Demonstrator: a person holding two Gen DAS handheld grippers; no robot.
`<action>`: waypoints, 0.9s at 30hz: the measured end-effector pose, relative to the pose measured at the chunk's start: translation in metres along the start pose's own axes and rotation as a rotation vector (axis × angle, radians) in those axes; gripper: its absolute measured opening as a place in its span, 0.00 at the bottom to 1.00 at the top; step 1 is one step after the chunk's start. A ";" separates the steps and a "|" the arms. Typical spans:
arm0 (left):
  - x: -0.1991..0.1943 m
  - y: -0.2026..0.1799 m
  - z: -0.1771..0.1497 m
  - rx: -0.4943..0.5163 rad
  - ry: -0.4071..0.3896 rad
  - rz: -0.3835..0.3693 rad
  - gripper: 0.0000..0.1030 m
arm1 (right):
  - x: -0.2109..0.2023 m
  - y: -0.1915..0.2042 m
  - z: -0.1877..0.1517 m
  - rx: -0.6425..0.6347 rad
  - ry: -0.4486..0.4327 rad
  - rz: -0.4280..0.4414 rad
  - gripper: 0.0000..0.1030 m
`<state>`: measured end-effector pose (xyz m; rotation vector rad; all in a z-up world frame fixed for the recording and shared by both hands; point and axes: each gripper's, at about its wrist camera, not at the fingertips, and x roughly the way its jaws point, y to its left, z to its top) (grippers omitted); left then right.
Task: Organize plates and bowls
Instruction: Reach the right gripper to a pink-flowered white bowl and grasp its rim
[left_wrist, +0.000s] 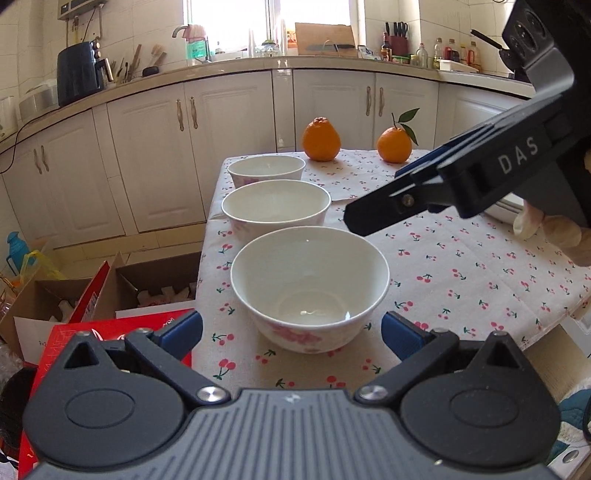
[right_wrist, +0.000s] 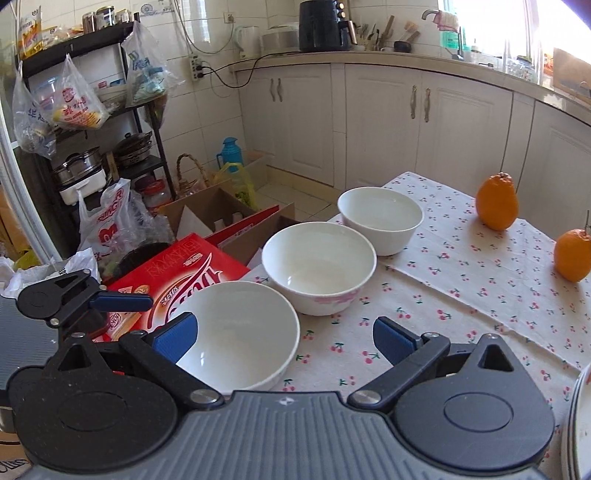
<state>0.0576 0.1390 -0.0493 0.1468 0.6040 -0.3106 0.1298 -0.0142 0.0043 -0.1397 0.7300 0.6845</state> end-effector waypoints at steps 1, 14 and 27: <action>0.003 0.000 0.000 0.003 0.002 -0.006 0.99 | 0.005 0.001 0.000 0.001 0.012 0.012 0.99; 0.017 -0.009 0.000 0.070 0.002 -0.057 0.91 | 0.036 -0.001 -0.002 0.052 0.099 0.090 0.72; 0.019 -0.007 0.001 0.055 0.003 -0.067 0.85 | 0.046 -0.009 0.000 0.098 0.121 0.128 0.63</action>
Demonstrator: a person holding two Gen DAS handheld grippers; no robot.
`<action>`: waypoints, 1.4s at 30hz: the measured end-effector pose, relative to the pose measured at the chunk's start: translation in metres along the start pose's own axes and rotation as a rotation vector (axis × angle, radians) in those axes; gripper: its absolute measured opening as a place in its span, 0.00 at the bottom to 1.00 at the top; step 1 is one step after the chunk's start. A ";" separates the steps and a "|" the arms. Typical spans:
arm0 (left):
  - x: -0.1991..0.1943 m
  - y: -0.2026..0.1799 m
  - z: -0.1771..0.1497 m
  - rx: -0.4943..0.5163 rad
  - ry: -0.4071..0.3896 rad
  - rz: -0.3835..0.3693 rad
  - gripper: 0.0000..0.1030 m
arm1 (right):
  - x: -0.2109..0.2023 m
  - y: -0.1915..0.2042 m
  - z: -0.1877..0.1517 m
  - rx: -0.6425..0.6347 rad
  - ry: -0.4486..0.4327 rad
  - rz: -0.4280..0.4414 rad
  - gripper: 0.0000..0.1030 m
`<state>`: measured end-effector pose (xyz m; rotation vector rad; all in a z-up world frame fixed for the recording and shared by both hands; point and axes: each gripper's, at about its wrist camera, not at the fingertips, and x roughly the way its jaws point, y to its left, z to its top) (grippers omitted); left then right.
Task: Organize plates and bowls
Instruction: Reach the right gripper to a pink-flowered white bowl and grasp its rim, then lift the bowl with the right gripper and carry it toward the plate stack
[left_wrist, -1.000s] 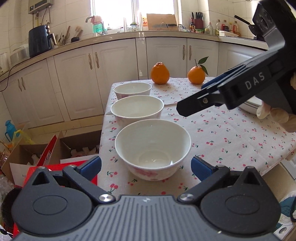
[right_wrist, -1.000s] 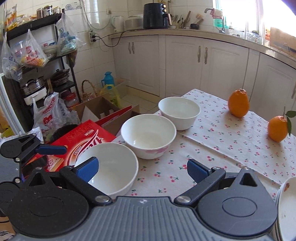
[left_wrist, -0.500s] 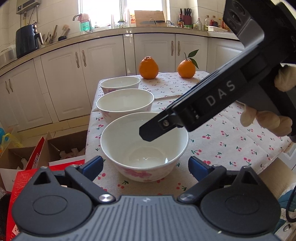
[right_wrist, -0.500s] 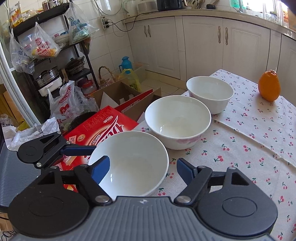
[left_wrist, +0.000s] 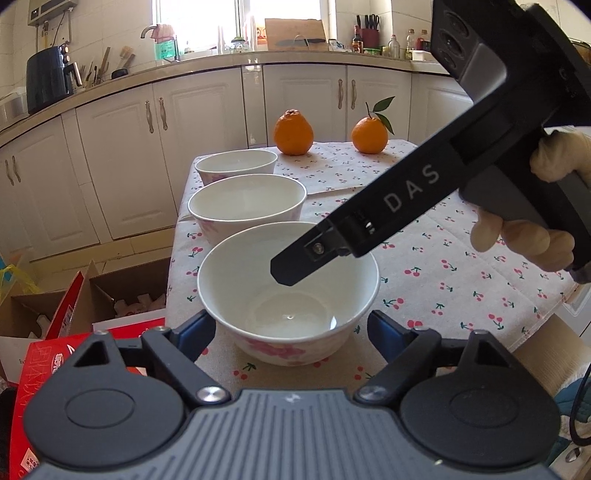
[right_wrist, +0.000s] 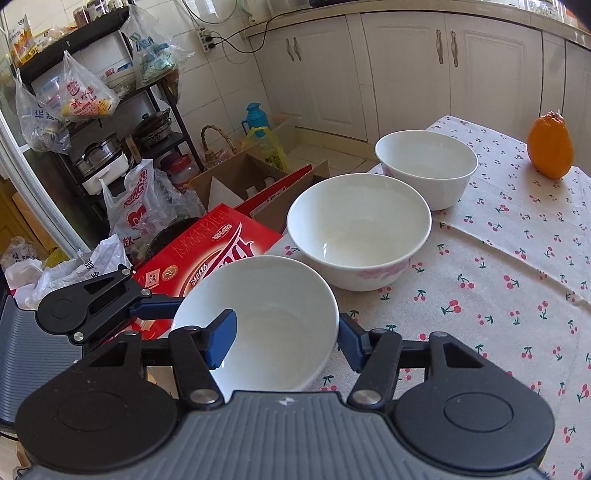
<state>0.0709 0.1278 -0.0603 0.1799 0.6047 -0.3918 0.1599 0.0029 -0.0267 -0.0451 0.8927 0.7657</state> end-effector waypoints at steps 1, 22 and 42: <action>0.000 0.000 0.000 -0.001 0.000 0.003 0.84 | 0.000 0.000 0.000 0.001 0.000 0.002 0.63; 0.000 -0.018 0.020 0.040 -0.005 -0.045 0.83 | -0.032 -0.018 -0.009 0.065 -0.039 -0.033 0.60; 0.032 -0.077 0.052 0.089 -0.020 -0.200 0.83 | -0.092 -0.071 -0.043 0.176 -0.123 -0.173 0.60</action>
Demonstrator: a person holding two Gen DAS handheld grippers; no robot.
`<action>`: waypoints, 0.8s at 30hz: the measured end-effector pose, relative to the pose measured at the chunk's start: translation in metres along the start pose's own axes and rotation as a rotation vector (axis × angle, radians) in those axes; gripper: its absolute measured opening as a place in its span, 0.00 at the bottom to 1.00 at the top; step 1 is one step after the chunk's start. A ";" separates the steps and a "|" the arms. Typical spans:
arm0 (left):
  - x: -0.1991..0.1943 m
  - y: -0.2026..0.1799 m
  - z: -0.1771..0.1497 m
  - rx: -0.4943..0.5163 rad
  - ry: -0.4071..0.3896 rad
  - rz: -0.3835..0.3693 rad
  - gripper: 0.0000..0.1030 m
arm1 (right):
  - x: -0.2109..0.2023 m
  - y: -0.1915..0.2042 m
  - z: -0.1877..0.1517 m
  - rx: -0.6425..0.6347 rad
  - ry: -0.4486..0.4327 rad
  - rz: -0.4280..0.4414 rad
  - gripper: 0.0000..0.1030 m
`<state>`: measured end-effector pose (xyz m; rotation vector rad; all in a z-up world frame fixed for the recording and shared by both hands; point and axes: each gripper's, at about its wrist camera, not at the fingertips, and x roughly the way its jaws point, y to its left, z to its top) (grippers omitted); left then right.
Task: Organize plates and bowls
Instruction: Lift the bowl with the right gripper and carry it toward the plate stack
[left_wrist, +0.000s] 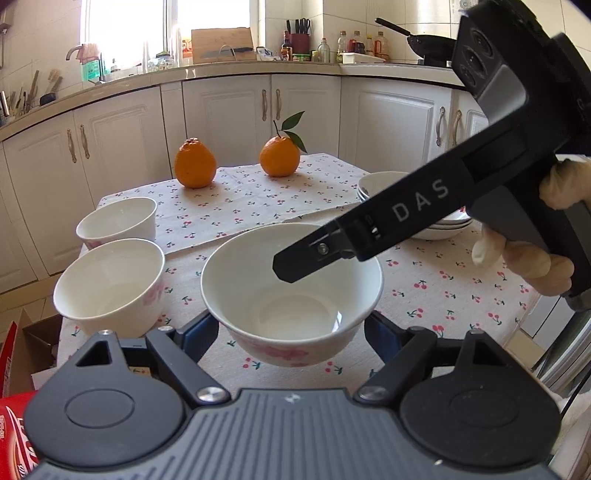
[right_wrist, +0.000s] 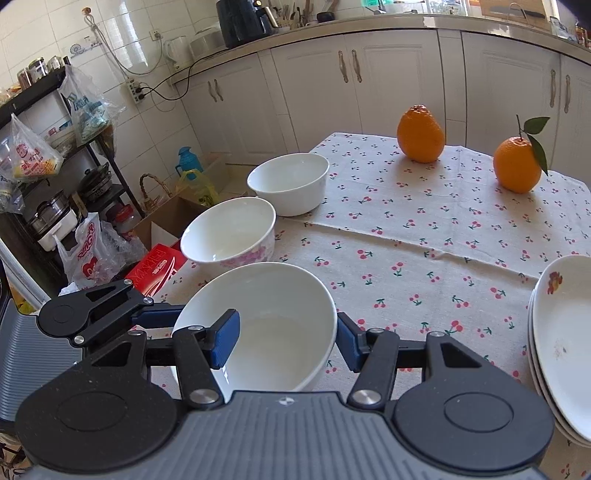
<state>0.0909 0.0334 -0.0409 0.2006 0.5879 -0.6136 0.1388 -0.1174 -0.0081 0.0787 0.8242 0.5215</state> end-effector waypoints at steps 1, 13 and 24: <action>0.002 -0.001 0.001 -0.002 0.003 -0.008 0.83 | -0.001 -0.004 -0.001 0.009 0.000 -0.003 0.60; 0.025 -0.016 0.005 0.009 0.038 -0.045 0.83 | -0.006 -0.028 -0.013 0.071 -0.001 -0.022 0.60; 0.031 -0.019 0.002 -0.002 0.055 -0.051 0.83 | -0.004 -0.033 -0.017 0.081 0.015 -0.025 0.60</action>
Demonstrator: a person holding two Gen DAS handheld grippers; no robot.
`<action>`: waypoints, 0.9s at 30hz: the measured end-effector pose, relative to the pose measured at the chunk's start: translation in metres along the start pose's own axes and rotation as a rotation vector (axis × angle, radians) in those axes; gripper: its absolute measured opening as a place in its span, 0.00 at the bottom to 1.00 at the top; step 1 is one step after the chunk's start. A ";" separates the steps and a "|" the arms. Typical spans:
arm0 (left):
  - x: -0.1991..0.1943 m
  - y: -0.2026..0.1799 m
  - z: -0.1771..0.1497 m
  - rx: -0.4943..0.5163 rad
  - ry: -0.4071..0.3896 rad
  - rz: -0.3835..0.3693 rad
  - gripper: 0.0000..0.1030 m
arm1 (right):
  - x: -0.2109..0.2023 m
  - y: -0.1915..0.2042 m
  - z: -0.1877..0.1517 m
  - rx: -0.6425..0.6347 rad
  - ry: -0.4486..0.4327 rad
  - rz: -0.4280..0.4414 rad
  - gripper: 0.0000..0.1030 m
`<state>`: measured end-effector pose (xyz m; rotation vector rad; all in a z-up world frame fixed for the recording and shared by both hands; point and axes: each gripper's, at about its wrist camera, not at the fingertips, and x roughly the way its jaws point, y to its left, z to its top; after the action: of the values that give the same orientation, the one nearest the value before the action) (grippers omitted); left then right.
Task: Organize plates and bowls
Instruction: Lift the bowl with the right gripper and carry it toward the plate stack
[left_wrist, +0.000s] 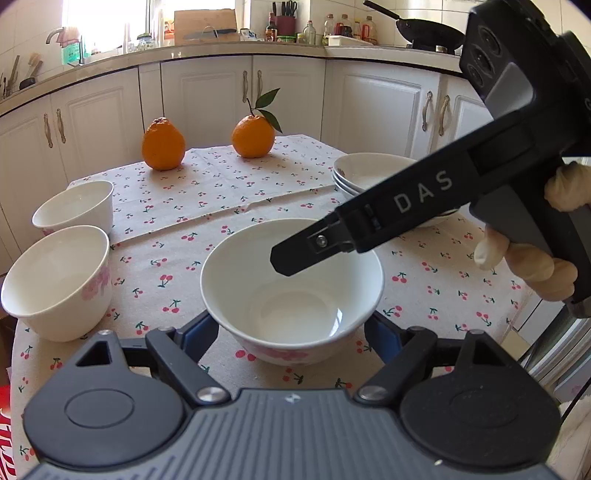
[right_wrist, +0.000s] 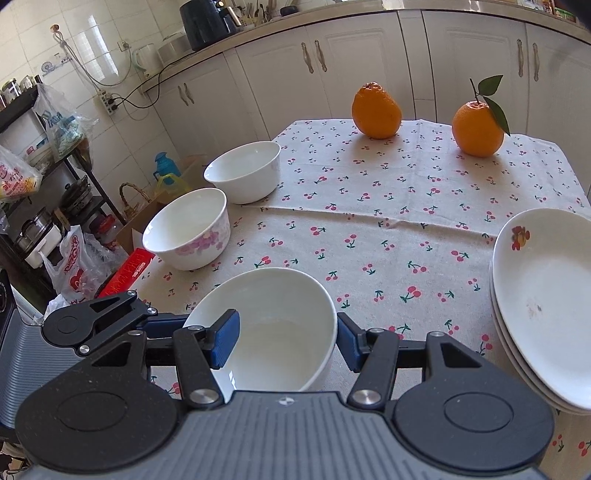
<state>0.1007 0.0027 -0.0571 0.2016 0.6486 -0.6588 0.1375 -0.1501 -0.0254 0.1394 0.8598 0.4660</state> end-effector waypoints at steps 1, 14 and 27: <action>0.001 0.000 0.000 -0.001 0.002 -0.001 0.83 | 0.000 -0.001 -0.001 0.001 0.002 0.001 0.60; -0.014 0.005 -0.006 0.010 -0.010 0.015 0.94 | -0.007 0.006 0.003 -0.033 -0.063 -0.022 1.00; -0.052 0.039 -0.019 -0.029 -0.038 0.128 0.94 | 0.001 0.046 0.025 -0.175 -0.105 -0.051 1.00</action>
<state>0.0841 0.0662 -0.0410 0.2013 0.6034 -0.5283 0.1410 -0.1070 0.0040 -0.0183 0.7144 0.4796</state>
